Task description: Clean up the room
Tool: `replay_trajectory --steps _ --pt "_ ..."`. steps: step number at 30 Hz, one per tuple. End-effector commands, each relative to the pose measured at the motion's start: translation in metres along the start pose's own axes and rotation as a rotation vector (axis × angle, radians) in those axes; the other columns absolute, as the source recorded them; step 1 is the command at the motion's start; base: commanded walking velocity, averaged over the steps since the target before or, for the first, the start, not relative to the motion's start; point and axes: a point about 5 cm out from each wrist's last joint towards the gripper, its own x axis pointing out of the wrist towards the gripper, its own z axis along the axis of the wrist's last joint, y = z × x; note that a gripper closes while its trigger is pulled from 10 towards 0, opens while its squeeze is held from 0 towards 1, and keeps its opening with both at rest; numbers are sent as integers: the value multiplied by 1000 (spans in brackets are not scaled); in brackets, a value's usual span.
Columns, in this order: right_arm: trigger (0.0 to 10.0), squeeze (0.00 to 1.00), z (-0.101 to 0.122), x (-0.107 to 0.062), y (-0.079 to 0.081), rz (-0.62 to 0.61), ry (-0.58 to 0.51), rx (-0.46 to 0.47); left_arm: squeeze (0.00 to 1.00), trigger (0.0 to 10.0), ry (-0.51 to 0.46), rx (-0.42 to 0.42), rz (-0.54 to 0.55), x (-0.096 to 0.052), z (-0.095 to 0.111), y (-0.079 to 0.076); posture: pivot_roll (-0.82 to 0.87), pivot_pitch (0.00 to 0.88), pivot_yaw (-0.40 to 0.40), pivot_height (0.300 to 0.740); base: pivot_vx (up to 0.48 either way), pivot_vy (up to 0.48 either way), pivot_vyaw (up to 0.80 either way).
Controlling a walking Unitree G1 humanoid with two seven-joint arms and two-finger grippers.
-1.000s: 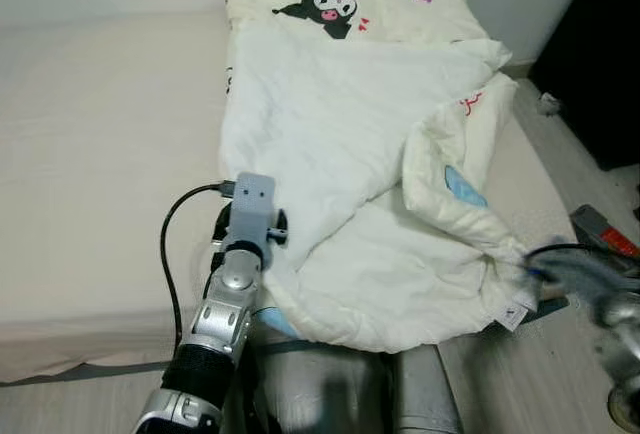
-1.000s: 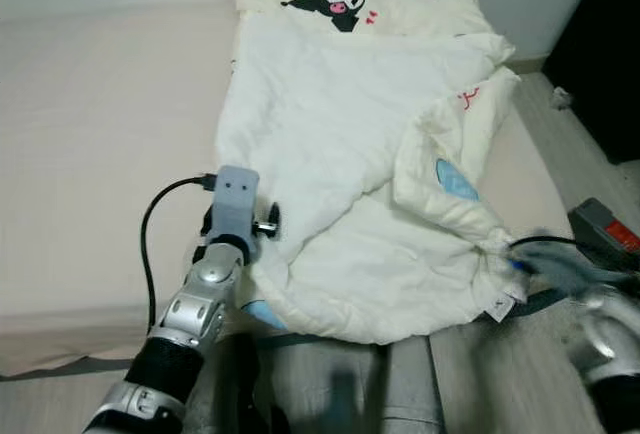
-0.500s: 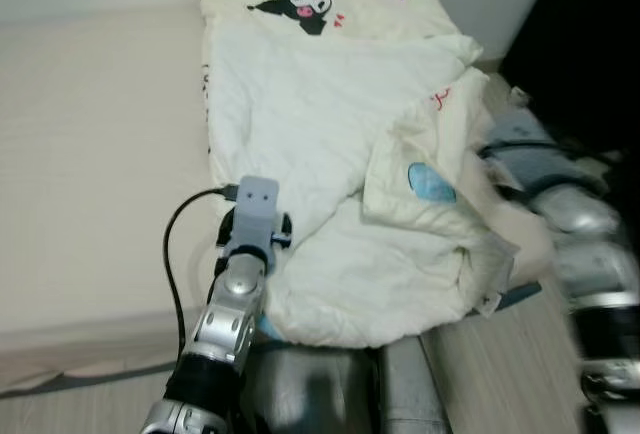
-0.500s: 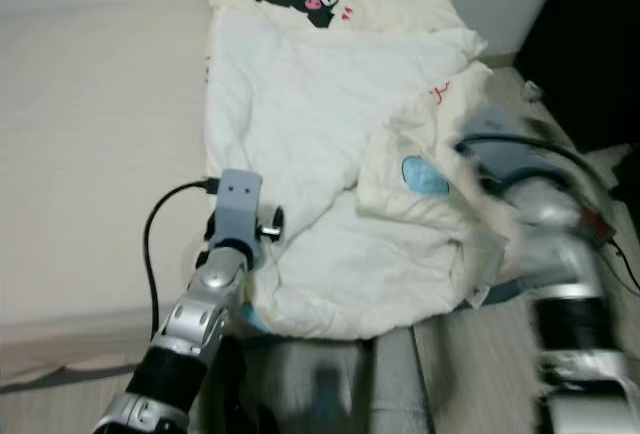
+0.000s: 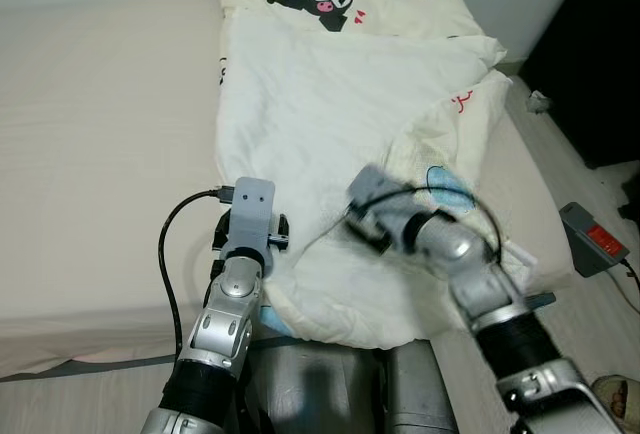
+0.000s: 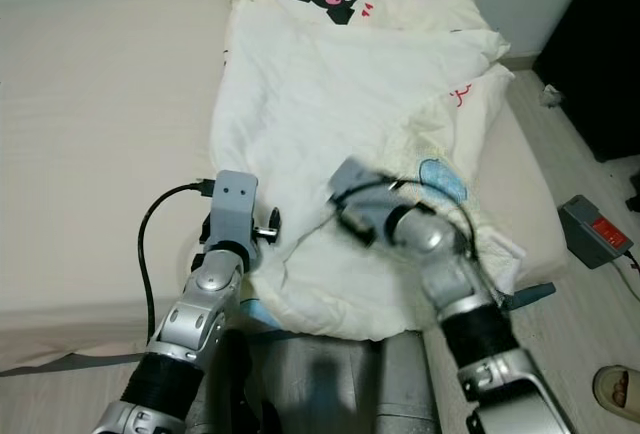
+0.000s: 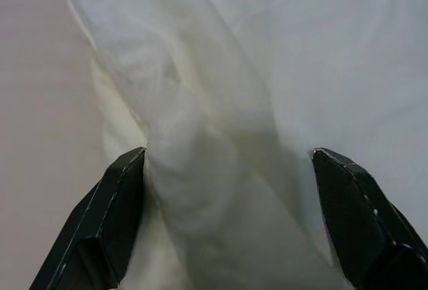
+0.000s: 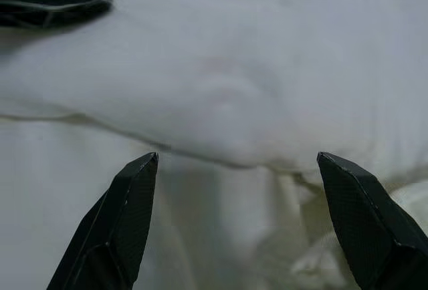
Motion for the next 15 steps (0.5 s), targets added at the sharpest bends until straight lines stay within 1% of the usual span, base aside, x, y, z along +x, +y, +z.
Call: replay_trajectory --steps 1,2,3,4,5,6,7,8,9,12,13,15 --pt "10000 0 -5 -2 6 25 13 -44 0 10000 51 11 1 -5 -13 -1 -82 390 41 567 0 0 0" --pt "10000 0 -5 -2 6 25 13 -44 0 10000 51 11 1 -5 -13 -1 -82 390 41 567 0 0 0" --pt "10000 0 -12 -3 5 15 60 -100 0 10000 51 10 1 -5 -12 -1 -82 389 40 567 0 0 0" --pt "10000 0 -12 -3 5 15 60 -100 0 10000 51 10 1 -5 -12 -1 -82 389 40 567 0 0 0" --pt "10000 0 -21 -5 1 -22 132 -163 0 10000 51 9 0 -5 -12 -1 -83 389 39 567 0 0 0" --pt "10000 0 -26 -7 -5 -63 185 -196 0 10000 50 8 -1 -5 -11 -1 -82 388 39 567 0 0 0" --pt "10000 0 -26 -7 -5 -63 185 -196 0 10000 50 8 -1 -5 -11 -1 -82 388 39 567 0 0 0" --pt "10000 0 -28 -12 -14 -117 224 -222 0 10000 50 7 0 -5 -11 0 -81 387 39 567 0 0 0" --pt "10000 0 -28 -15 -19 -152 243 -233 0 10000 50 7 1 -5 -11 1 -81 387 39 567 0 0 0" --pt "10000 0 -28 -15 -19 -152 243 -233 0 10000 50 7 1 -5 -11 1 -81 387 39 567 0 0 0" --pt "10000 0 -27 -17 -23 -184 248 -223 0 10000 53 8 3 -5 -11 2 -83 383 42 567 0 0 0" --pt "10000 0 -29 -21 -23 -225 264 -207 0 10000 51 8 -1 -5 -10 1 -80 380 45 567 0 0 0"
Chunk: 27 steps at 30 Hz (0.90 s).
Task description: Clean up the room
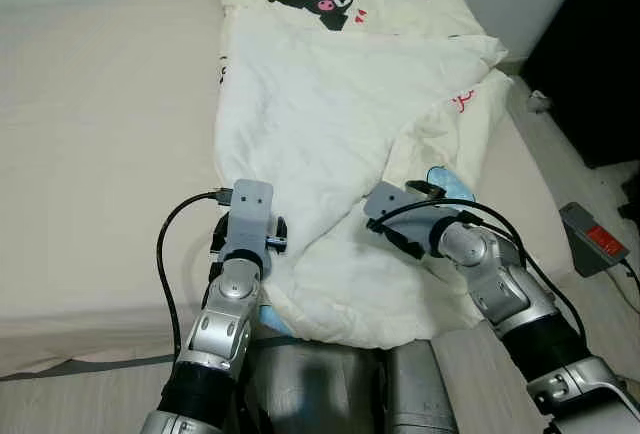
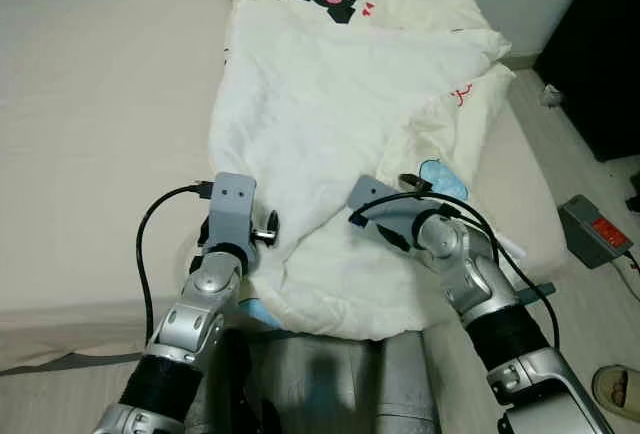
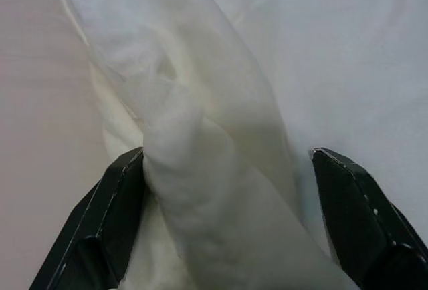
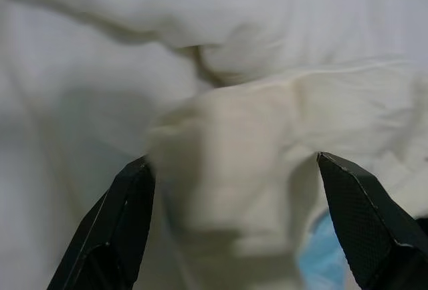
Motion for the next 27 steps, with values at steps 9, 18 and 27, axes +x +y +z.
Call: replay_trajectory --steps 9,18,27 --pt "0 0 -23 -8 -6 -143 81 46 0 10000 36 6 -5 -4 -8 0 -82 370 43 567 0 0 0" --pt "0 0 -59 -21 -18 -204 226 70 0 10000 38 -1 -6 -4 -9 -3 -90 363 36 567 0 0 0" --pt "0 0 -162 -104 -59 -327 778 33 0 10000 34 -14 -8 -2 -7 -6 -120 350 16 567 0 0 0"
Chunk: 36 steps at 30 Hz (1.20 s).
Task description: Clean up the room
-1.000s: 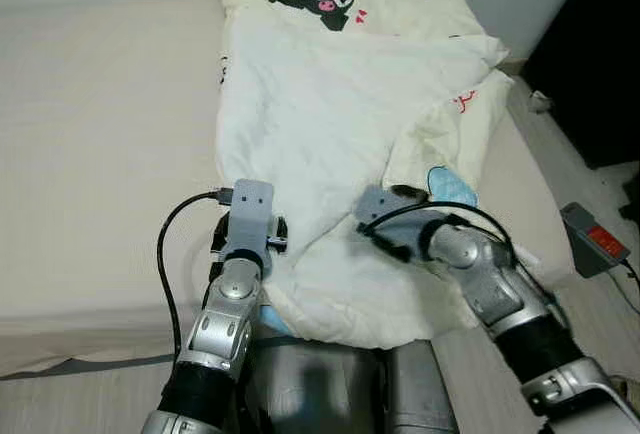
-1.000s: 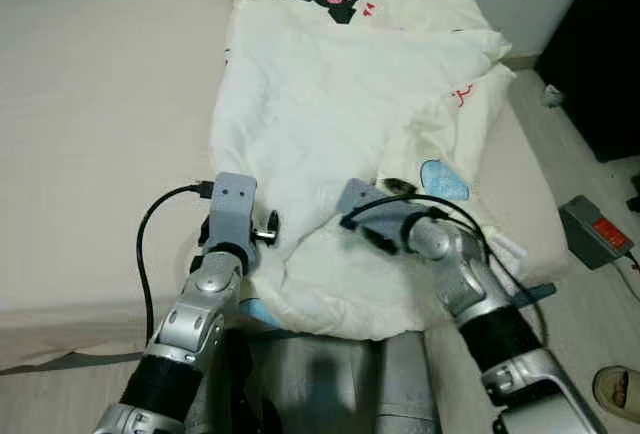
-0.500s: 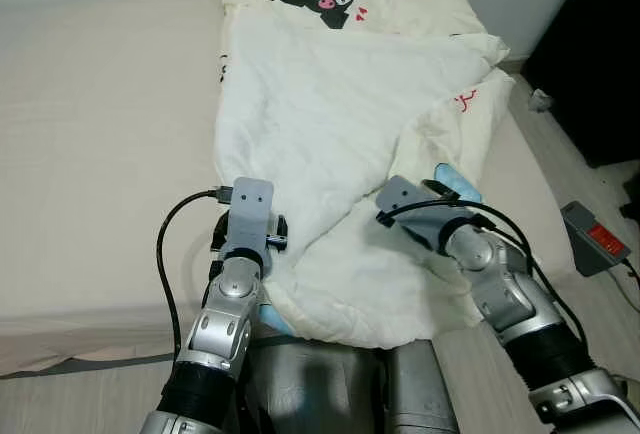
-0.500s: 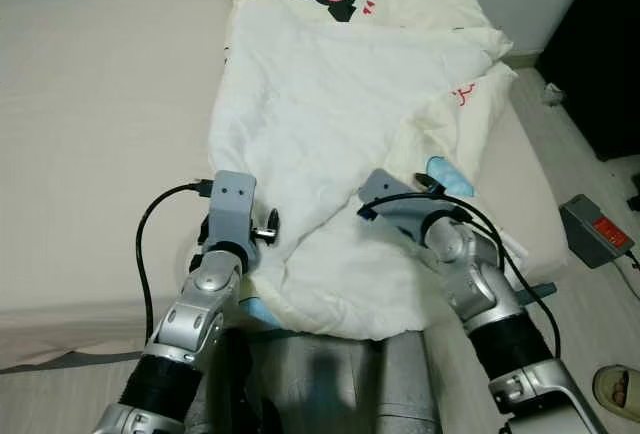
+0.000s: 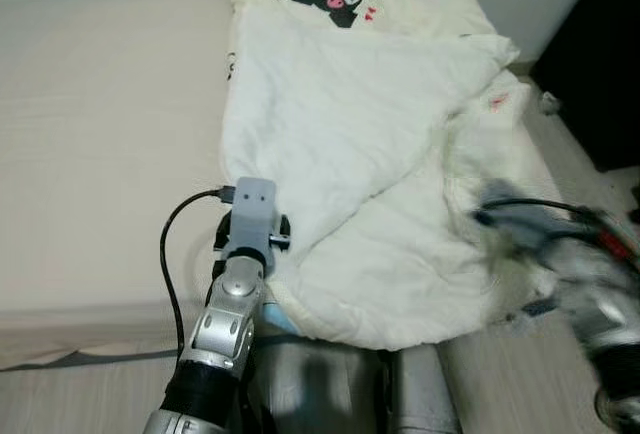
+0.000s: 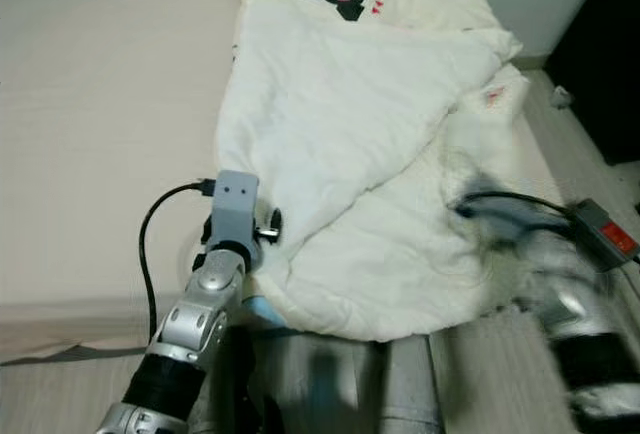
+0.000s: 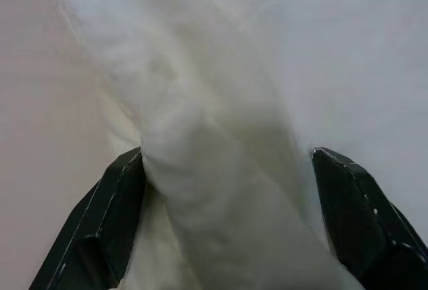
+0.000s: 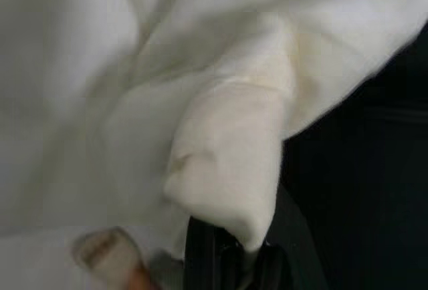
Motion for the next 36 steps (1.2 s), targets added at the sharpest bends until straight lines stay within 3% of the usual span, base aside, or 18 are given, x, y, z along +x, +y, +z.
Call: replay_trajectory --steps 1,2,3,4,5,6,7,13,14,22,27,28,30,33,35,36 --pt "0 0 -21 -1 3 20 106 -5 0 10000 45 1 0 -3 -12 -1 -120 350 16 567 0 0 0" --pt "0 0 -64 -14 -8 24 283 -55 0 10000 45 -3 1 -2 -13 -1 -132 345 7 567 0 0 0" --pt "0 0 -64 -14 -8 24 283 -55 0 10000 45 -3 1 -2 -13 -1 -132 345 7 567 0 0 0" --pt "0 0 -96 -29 -15 65 421 -82 0 10000 46 -7 1 -2 -13 -2 -141 342 9 567 0 0 0" --pt "0 0 -96 -29 -15 65 421 -82 0 10000 46 -7 1 -2 -13 -2 -141 342 9 567 0 0 0" --pt "510 0 -114 -42 -17 99 497 -88 0 10000 47 -10 0 -2 -14 -2 -141 342 9 567 0 0 0" --pt "10000 0 -125 -51 -14 144 549 -105 0 10000 48 -13 -3 -1 -14 -3 -153 336 10 567 0 0 0" --pt "10000 35 -130 -54 -3 180 574 -107 0 10000 42 -24 -17 1 -13 -7 -157 320 12 567 0 0 0" --pt "10000 1000 -130 -52 -1 172 573 -101 0 10000 39 -27 -20 1 -12 -8 -152 314 9 567 0 0 0" --pt "10000 1000 -124 -45 -2 143 566 -108 0 10000 26 -34 -19 4 -8 -8 -144 303 9 567 0 0 0" --pt "10000 1000 -115 -49 -17 140 554 -103 0 10000 6 -78 -75 3 -4 -11 -141 289 9 567 0 0 0" --pt "10000 1000 -104 -53 -31 126 516 -72 0 10000 -23 -96 -123 2 1 -12 -143 286 8 567 0 0 0" --pt "10000 1000 -104 -53 -31 126 516 -72 0 10000 -23 -96 -123 2 1 -12 -143 286 8 567 0 0 0" --pt "10000 1000 -88 -50 -43 68 455 -29 0 10000 -46 -108 -128 3 5 -7 -140 277 11 567 0 0 0" --pt "10000 1000 -51 -37 -43 30 266 110 0 10000 -67 -105 -90 9 12 5 -136 268 15 567 0 0 0" --pt "10000 1000 -51 -37 -43 30 266 110 0 10000 -67 -105 -90 9 12 5 -136 268 15 567 0 0 0"
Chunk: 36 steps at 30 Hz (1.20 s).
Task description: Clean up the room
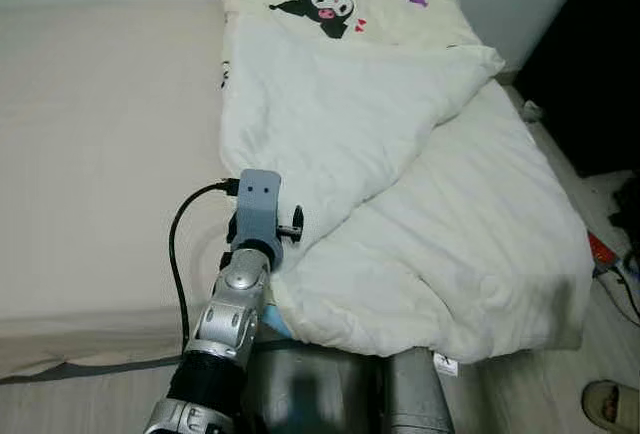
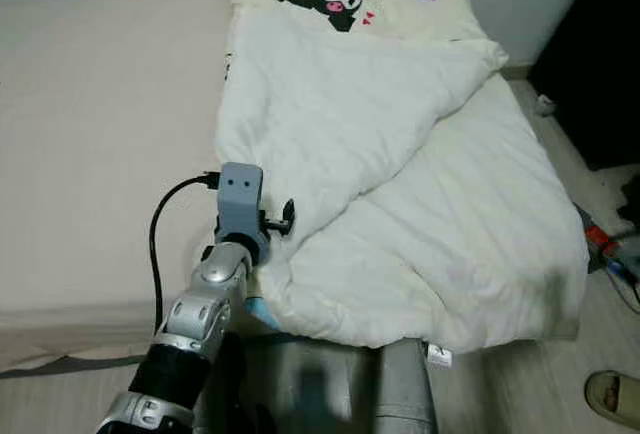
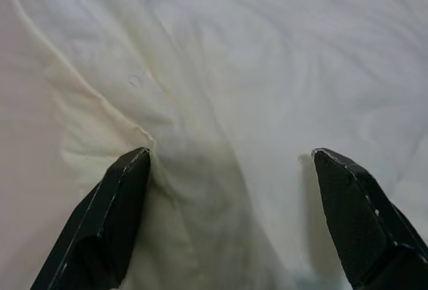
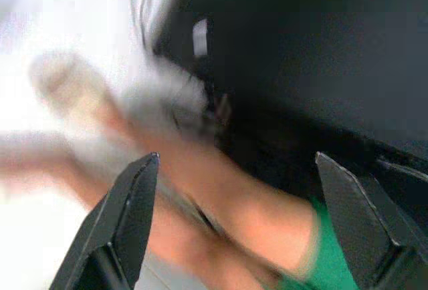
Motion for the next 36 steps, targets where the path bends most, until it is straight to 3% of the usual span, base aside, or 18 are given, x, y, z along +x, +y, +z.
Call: replay_trajectory --steps 1,2,3,4,7,8,9,10,12,16,18,19,22,27,29,31,36 --pt "10000 1000 11 2 11 37 -72 61 0 10000 -10 -1 23 1 2 6 -136 268 15 567 0 0 0" --pt "10000 1000 11 2 11 37 -72 61 0 10000 -10 -1 23 1 2 6 -136 268 15 567 0 0 0" --pt "10000 804 44 -3 40 124 -237 192 0 10000 -35 55 91 7 13 15 -135 264 21 567 0 0 0" --pt "10000 804 54 -6 50 155 -287 230 0 10000 -47 79 118 9 17 18 -135 264 21 567 0 0 0" --pt "10000 804 61 -9 56 173 -317 252 0 10000 -55 94 133 10 20 20 -135 264 21 567 0 0 0" --pt "10000 0 69 -12 68 196 -359 277 0 10000 -68 133 183 13 26 26 -133 269 29 567 0 0 0" --pt "10000 0 78 -18 84 231 -402 306 0 10000 -80 167 233 17 33 32 -129 271 35 567 0 0 0" --pt "10000 0 78 -18 84 231 -402 306 0 10000 -80 167 233 17 33 32 -129 271 35 567 0 0 0" --pt "10000 0 101 -39 114 313 -501 351 0 10000 -105 229 308 25 46 39 -123 281 44 567 0 0 0" --pt "10000 0 113 -53 128 357 -546 359 0 10000 -105 237 316 30 50 37 -133 293 55 567 0 0 0" --pt "10000 0 124 -70 142 408 -594 369 0 10000 -90 225 267 41 53 26 -137 320 65 567 0 0 0" --pt "10000 0 124 -70 142 408 -594 369 0 10000 -90 225 267 41 53 26 -137 320 65 567 0 0 0" --pt "10000 0 129 -90 159 473 -635 402 0 10000 -11 108 110 61 58 3 -142 359 83 567 0 0 0" --pt "10000 0 125 -103 166 518 -654 446 0 10000 29 -10 29 69 67 -8 -161 403 109 567 0 0 0" --pt "10000 0 125 -103 166 518 -654 446 0 10000 29 -10 29 69 67 -8 -161 403 109 567 0 0 0" --pt "10000 0 125 -121 170 590 -703 494 0 10000 19 -16 24 73 77 -12 -176 451 137 567 0 0 0" --pt "10000 0 121 -145 168 653 -758 538 0 10000 -59 26 66 78 102 -6 -187 504 146 567 0 0 0"
